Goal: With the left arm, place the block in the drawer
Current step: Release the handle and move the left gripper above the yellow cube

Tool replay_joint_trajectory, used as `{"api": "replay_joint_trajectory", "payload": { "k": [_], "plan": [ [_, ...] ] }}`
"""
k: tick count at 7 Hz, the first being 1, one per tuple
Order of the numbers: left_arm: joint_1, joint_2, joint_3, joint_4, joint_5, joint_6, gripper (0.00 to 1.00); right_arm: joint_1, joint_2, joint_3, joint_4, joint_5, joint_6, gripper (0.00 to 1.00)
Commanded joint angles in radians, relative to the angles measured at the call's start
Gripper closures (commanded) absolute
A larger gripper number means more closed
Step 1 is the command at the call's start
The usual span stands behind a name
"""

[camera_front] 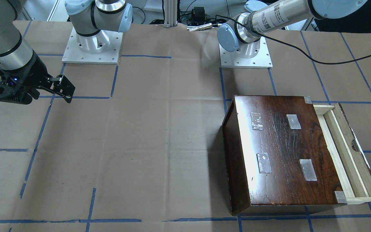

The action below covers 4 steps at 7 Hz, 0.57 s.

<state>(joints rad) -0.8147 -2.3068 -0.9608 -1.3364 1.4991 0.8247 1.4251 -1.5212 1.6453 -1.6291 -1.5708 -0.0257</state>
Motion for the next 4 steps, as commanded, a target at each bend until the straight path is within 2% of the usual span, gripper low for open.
{"api": "replay_joint_trajectory", "payload": {
  "k": [1, 4],
  "plan": [
    [0.000, -0.135, 0.165, -0.038, -0.002, 0.004, 0.01, 0.000, 0.000, 0.001, 0.000, 0.000, 0.000, 0.00],
    [-0.012, -0.256, 0.324, -0.076, -0.003, -0.018, 0.01, 0.000, 0.000, 0.001, 0.000, 0.000, 0.000, 0.00]
  ]
}}
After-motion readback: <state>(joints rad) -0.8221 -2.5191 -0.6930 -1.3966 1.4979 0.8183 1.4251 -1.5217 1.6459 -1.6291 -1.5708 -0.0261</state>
